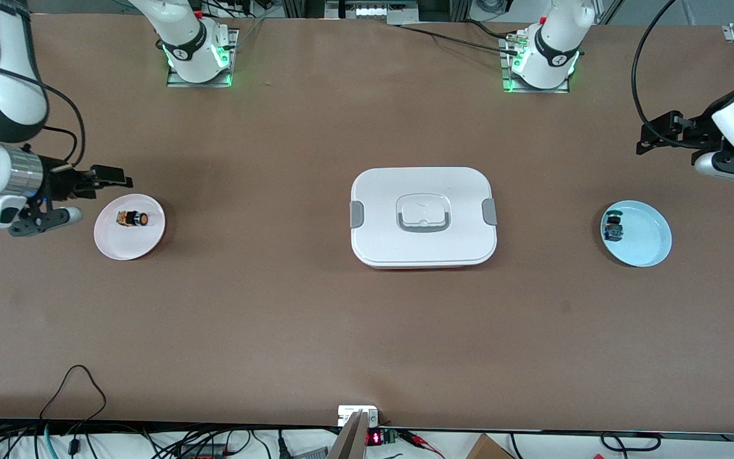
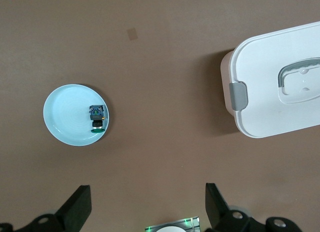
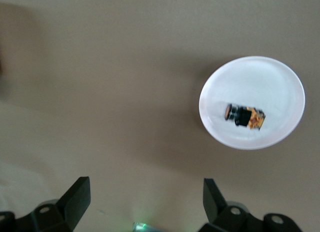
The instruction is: Transfer orange switch to right arm and place
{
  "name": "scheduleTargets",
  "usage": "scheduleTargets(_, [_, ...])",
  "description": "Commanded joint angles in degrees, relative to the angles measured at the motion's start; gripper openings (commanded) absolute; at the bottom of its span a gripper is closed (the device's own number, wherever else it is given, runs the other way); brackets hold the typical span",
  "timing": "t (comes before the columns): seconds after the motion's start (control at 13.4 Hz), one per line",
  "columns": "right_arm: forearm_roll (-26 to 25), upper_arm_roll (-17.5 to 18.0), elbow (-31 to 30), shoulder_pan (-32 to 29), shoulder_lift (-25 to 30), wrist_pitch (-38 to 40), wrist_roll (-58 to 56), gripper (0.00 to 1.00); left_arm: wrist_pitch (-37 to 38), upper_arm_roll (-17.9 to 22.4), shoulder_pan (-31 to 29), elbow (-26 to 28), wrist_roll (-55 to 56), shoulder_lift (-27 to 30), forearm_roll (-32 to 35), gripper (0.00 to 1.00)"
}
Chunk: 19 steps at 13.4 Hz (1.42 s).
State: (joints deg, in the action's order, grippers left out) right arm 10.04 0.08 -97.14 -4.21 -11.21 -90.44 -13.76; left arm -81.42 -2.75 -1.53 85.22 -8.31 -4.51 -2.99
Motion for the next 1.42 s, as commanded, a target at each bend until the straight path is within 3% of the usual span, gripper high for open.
scheduleTargets(0.0, [-3.8, 0.0, 8.3, 2.7, -0.1, 9.9, 7.5, 1.0, 0.0, -0.1, -0.2, -1.1, -1.4, -0.6, 0.1, 1.0])
scheduleTargets(0.22, [-13.2, -0.1, 15.0, 5.5, -0.3, 14.7, 8.1, 1.0, 0.0, -0.1, -0.3, -1.0, -1.4, -0.6, 0.1, 1.0])
scheduleTargets(0.3, [-15.7, -0.3, 16.0, 6.1, -0.3, 13.6, 8.8, 1.0, 0.2, -0.1, -0.3, -1.0, -1.4, -0.6, 0.1, 1.0])
scheduleTargets(0.37, [-16.7, -0.5, 16.2, 6.0, -0.6, 7.4, 8.3, 1.0, 0.4, 0.0, -0.3, -0.9, -1.4, -0.6, 0.1, 1.0])
scheduleTargets(0.45, [-16.9, -0.6, 16.0, 5.7, -0.7, 3.0, 8.5, 1.0, 0.4, 0.0, -0.3, -1.0, -1.4, -0.6, 0.2, 1.0])
scheduleTargets(0.9, [-14.2, -1.3, 13.9, 4.7, 0.0, 4.5, 14.1, 1.0, 0.1, -0.6, -0.1, -1.0, -1.4, -0.6, 2.3, 1.0])
scheduleTargets(1.27, [-12.8, -1.4, 1.1, 4.1, 8.4, -4.4, 14.1, 1.0, 0.0, -0.6, -0.2, -0.9, -1.4, -0.6, 2.5, 1.0])
scheduleTargets(1.34, [-12.8, -1.4, 1.1, 4.4, 8.8, -3.3, 14.1, 1.0, 0.0, -0.6, -0.2, -0.9, -1.4, -0.6, 2.4, 1.0])
